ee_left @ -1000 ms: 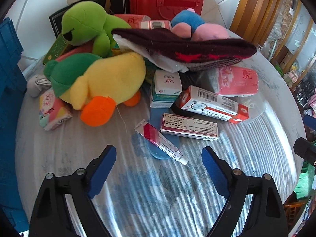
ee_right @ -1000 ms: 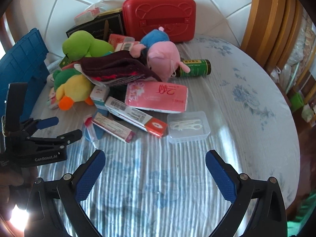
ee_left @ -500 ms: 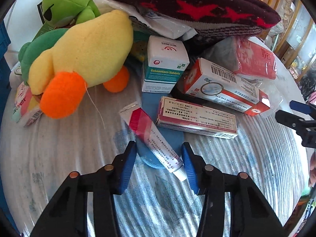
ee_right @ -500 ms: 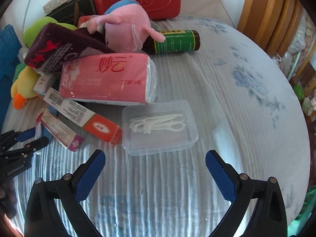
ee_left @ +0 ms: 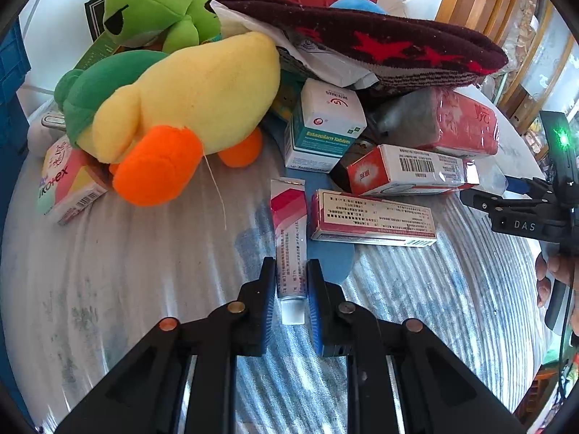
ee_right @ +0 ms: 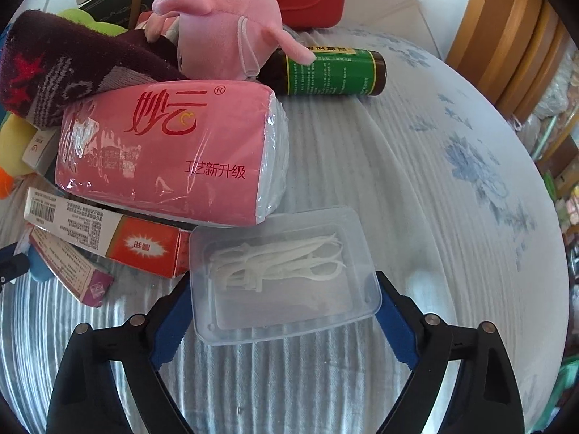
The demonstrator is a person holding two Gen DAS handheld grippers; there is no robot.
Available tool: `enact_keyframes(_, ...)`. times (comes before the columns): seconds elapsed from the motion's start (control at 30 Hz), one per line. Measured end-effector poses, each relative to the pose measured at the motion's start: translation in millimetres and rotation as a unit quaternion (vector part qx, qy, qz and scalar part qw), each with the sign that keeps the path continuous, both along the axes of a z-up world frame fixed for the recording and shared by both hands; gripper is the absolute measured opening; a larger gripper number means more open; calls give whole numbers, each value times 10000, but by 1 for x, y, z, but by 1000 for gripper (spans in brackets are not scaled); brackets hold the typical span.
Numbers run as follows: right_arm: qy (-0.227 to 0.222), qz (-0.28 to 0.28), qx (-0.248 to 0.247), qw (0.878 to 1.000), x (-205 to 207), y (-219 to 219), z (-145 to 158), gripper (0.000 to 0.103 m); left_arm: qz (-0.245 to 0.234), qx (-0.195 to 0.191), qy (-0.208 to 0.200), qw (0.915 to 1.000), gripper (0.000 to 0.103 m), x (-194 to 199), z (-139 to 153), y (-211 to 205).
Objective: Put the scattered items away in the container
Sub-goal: 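Grasp the pink-white ointment tube with the left tool while the right tool grasps the clear floss box, then lift and carry the ointment tube and floss box with both tools over the crate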
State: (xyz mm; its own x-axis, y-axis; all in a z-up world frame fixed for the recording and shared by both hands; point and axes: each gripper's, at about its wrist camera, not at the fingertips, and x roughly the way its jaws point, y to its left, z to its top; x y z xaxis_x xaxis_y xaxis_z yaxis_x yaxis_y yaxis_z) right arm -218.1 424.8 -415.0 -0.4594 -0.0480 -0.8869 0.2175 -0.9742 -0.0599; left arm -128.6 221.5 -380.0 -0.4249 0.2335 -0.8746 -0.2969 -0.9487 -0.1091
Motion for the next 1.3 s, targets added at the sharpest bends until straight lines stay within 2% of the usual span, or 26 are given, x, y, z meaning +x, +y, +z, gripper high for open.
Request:
enact_keyframes(0.5,-58,-237,-112,9996,16,18,18,91,-39,134,52,9999,17,14,29,-2)
enact_keyframes(0.7,-48,-229,-138,9996,37,15,37,91,-91,193,141,9997,17,21,44,-3)
enact_keyframes(0.77,-14,-231,-147,9996,42,16,44,91,-119,217,184,9995,17,6,51,-16)
enact_keyframes(0.83,24,-242,-164,9996,45,16,51,91,-139,223,241,9994,17,7,56,-5)
enact_keyframes(1.03,173,-374,-262,9988,60,17,83,91,-231,273,420,9985,17,14,86,6)
enact_keyframes(1.3,486,-654,-451,9957,88,20,138,91,-352,391,782,9956,17,24,145,0)
